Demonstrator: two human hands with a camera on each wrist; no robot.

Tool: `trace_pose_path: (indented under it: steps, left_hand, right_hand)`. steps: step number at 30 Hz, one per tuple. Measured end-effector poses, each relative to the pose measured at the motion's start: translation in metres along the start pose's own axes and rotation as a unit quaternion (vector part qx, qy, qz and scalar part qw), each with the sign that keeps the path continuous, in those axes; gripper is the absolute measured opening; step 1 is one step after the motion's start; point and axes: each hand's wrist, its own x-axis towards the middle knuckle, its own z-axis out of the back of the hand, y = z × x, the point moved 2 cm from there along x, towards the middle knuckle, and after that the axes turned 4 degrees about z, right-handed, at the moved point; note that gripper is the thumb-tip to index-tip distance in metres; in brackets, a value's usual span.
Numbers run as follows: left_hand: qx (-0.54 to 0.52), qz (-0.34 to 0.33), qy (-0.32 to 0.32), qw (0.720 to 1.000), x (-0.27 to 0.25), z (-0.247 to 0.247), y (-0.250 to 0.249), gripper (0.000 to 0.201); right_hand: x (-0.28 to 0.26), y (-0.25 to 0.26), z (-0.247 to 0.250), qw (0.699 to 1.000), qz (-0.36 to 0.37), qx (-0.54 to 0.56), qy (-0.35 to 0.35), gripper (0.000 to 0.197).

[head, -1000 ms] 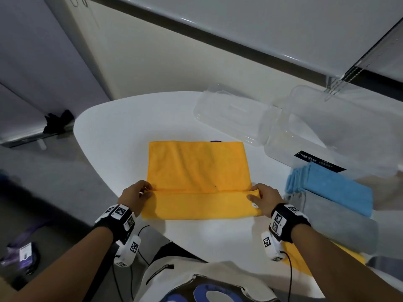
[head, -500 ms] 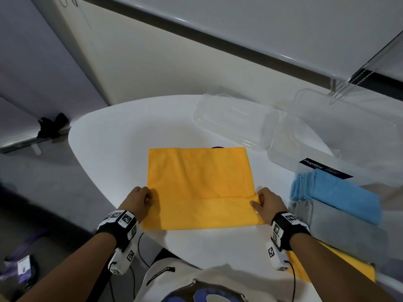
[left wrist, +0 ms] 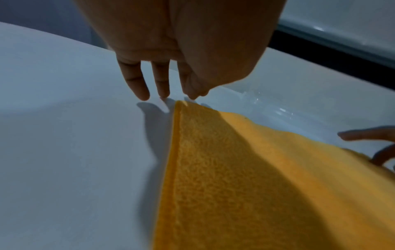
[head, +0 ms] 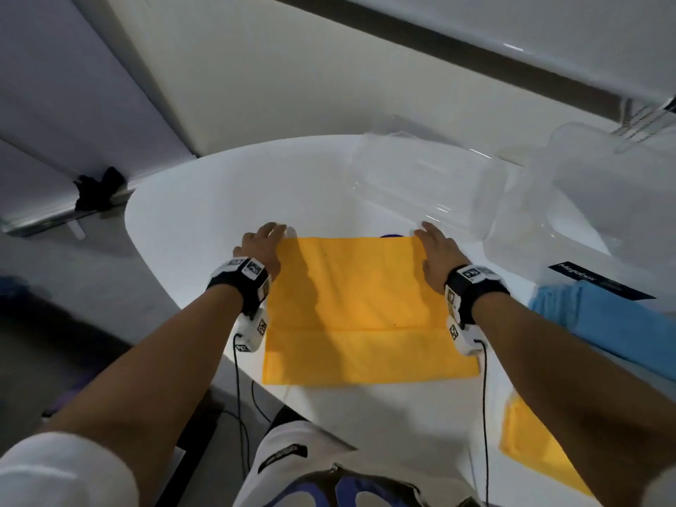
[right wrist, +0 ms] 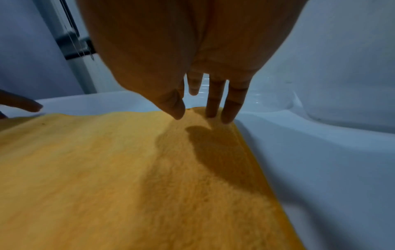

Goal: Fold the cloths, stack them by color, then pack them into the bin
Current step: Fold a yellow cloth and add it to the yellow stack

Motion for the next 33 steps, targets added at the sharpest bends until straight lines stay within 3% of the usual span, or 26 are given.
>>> trace_pose_path:
  steps: [3,5,8,11,14,17,21,24,29,33]
  left_hand:
    - [0.065,-0.039,-0.016,0.997,0.011,-0.002,-0.002,0.052]
    - [0.065,-0.038,-0.02,0.997,0.013,-0.003,-0.004,0.039]
    - [0.083,-0.037,-0.028,0.995,0.014,-0.004,-0.005,0.031]
    - [0.046,-0.059,-0.05,0.996,0.009,-0.002,-0.001,0.026]
    - [-0.023,-0.098,-0.065,0.993,-0.002,0.003,0.0,0.019]
    - [-0.089,-0.141,-0.091,0.982,-0.018,0.011,0.0,0.014]
    - [-0.107,-0.196,-0.12,0.967,-0.04,0.018,0.001,0.014]
    - [-0.086,-0.226,-0.128,0.962,-0.055,0.016,0.008,0.016]
    - [-0.056,-0.276,-0.117,0.952,-0.081,-0.013,0.022,0.025]
    - [-0.04,-0.269,-0.095,0.958,-0.096,-0.036,0.028,0.024]
  right_hand:
    - [0.012,-0.004,0.003,0.998,-0.027,0.001,0.05,0.078]
    - [0.014,-0.005,0.005,0.998,-0.037,0.038,0.037,0.06]
    - [0.01,-0.007,0.009,0.999,-0.03,-0.013,0.033,0.035]
    - [0.002,-0.011,0.013,0.998,0.0,-0.049,0.03,0.022]
    - [-0.008,-0.012,0.016,0.999,0.029,0.018,0.031,0.01]
    - [-0.018,-0.016,0.023,0.998,0.022,0.055,0.028,0.011]
    - [-0.035,-0.026,0.034,0.993,0.049,0.104,-0.033,0.028]
    - [-0.05,-0.033,0.035,0.991,0.089,0.077,-0.059,0.019]
    - [-0.081,-0.039,0.005,0.992,0.125,0.005,-0.026,0.016]
    - [-0.096,-0.04,-0.016,0.991,0.115,-0.06,0.016,0.021]
